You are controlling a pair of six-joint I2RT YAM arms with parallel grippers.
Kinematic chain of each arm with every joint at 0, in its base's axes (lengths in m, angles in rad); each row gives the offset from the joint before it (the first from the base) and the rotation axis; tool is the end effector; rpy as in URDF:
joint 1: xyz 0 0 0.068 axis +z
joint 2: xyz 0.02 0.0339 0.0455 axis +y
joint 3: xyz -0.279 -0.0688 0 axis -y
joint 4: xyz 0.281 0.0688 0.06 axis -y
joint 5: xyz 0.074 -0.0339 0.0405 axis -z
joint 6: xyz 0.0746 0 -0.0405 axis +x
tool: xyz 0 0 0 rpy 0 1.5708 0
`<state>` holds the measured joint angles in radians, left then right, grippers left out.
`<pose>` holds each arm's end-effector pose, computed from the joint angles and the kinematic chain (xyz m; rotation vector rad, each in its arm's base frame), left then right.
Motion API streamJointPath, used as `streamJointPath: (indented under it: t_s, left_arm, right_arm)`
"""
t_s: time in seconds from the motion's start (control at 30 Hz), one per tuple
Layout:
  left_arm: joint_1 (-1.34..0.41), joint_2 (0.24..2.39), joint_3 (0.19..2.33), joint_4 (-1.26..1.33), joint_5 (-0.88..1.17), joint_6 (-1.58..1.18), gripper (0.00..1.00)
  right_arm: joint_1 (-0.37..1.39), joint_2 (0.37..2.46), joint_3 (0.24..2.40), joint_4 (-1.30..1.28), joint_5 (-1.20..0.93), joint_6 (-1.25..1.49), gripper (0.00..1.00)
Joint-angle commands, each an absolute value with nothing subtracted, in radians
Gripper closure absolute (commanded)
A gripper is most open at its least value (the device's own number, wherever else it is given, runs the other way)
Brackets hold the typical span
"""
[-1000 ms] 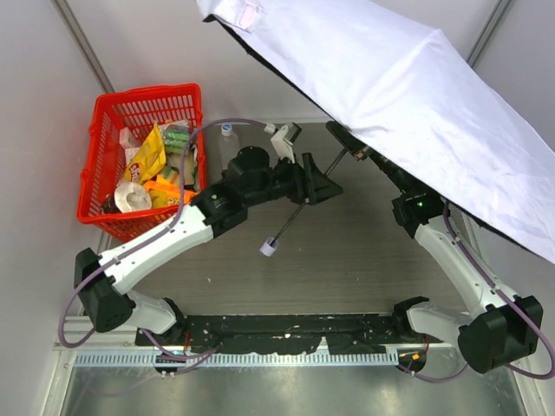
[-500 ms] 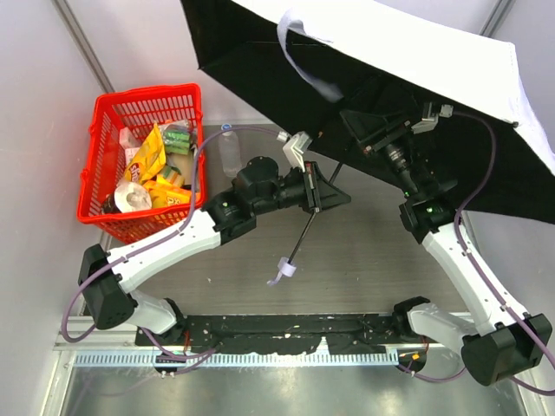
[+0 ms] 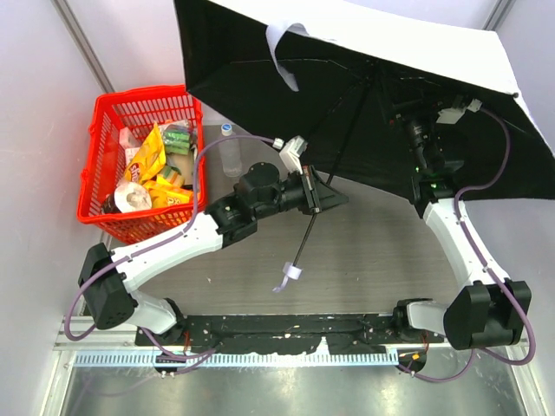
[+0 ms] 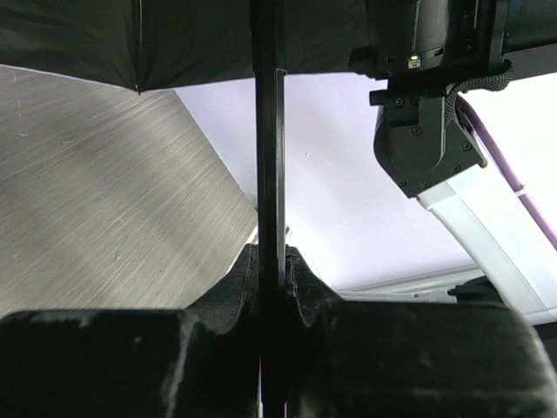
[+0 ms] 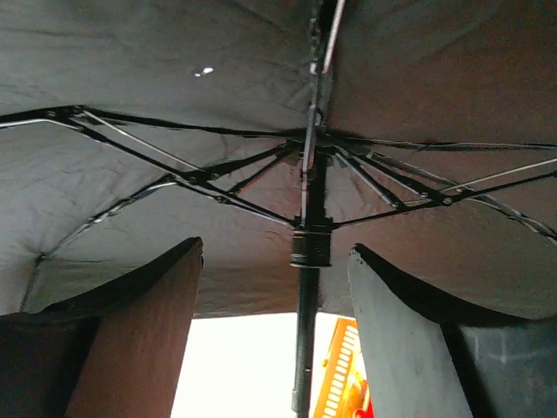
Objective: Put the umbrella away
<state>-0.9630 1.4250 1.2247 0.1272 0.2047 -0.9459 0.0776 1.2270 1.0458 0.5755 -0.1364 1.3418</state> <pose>0.2236 -0.3481 0.3817 0.1982 1.9038 -1.5582 0.3479 0.0372 0.4414 0.6509 1.1108 1.3176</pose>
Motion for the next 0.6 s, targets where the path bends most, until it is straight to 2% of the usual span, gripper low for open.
streamJointPath:
  t_s: [0.0, 0.13, 0.2, 0.3, 0.57]
  left_arm:
    - [-0.974, 1.393, 1.242, 0.305, 0.218, -0.939, 1.00]
    - [-0.977, 1.404, 1.258, 0.293, 0.213, -0.928, 1.00]
    - [-0.986, 1.411, 1.275, 0.281, 0.215, -0.916, 1.00]
    - [-1.008, 1.430, 1.313, 0.227, 0.193, -0.876, 1.00]
    - [-1.048, 1.443, 1.335, 0.206, 0.167, -0.862, 1.00]
  right_arm:
    - [0.064, 1.250, 1.143, 0.661, -0.178, 1.387, 0.30]
    - [0.064, 1.243, 1.131, 0.620, -0.189, 1.370, 0.31]
    - [0.069, 1.233, 1.129, 0.566, -0.186, 1.350, 0.35]
    - [0.097, 1.227, 1.146, 0.464, -0.176, 1.290, 0.35]
    - [0.120, 1.224, 1.146, 0.492, -0.092, 1.255, 0.36]
